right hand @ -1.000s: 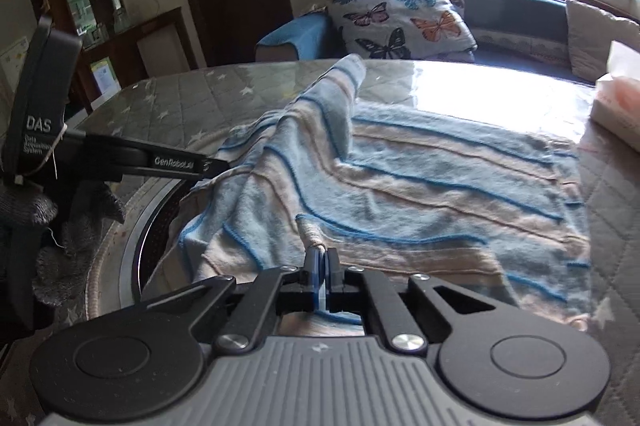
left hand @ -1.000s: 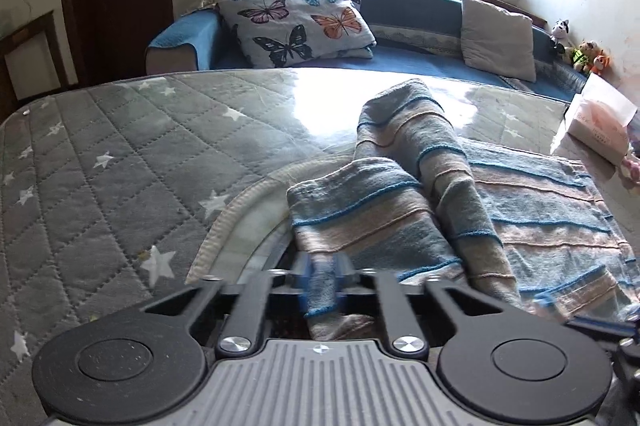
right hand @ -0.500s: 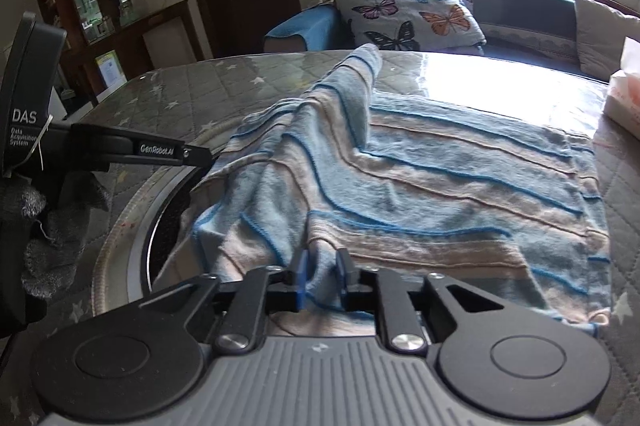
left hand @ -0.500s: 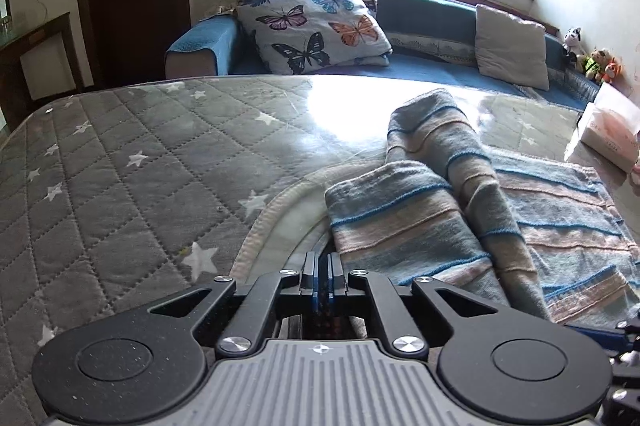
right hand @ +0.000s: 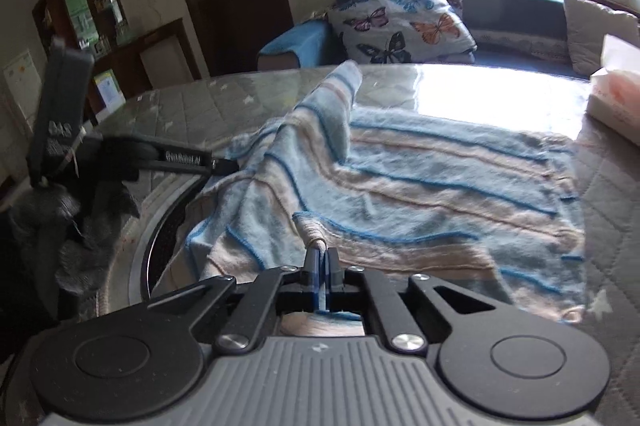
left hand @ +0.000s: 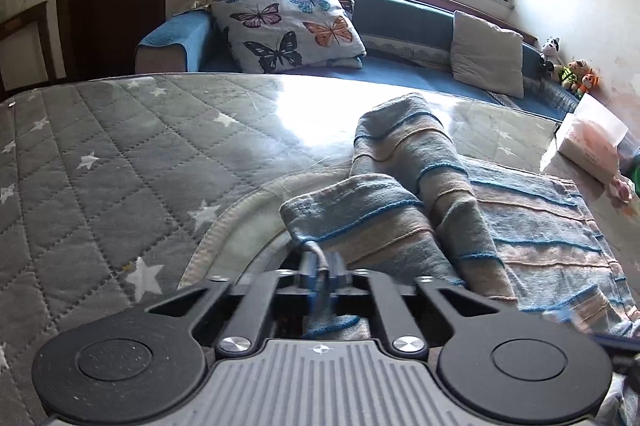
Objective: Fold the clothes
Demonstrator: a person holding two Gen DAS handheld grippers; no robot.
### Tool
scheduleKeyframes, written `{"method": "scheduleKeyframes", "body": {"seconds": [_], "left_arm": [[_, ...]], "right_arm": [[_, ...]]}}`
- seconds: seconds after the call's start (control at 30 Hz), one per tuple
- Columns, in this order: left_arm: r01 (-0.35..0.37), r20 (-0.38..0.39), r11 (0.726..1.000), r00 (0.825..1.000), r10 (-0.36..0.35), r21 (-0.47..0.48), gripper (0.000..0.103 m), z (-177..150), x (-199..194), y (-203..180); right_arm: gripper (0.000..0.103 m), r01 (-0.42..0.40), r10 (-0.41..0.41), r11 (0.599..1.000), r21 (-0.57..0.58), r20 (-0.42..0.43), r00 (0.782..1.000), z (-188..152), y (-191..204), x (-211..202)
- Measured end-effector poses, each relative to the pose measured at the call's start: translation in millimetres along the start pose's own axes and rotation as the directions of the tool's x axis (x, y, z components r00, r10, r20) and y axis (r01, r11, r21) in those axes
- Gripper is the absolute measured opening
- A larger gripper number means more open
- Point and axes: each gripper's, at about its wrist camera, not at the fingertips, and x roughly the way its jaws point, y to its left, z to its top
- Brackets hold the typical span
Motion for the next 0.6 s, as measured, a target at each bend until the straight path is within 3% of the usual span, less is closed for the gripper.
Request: {"method": "scheduleKeyframes", "body": {"seconds": [0.33,0.6], "left_arm": [[-0.11,0.126,0.99,0.985,0.121,-0.091,0.002,-10.3,-77.8,29.4],[-0.206,0.154,0.958,0.959,0.239,-0.2,0.002,-54.6,-166.9,67.3]], "right_arm": [[0.002,0.09,-0.107,0.987,0.133,0.133,0.985,-7.7,-42.9,-73.7],[0.002,0.186,-0.248,0.935,0.303,0.182,0.951,-43.3,-93.4,-133.6]]}}
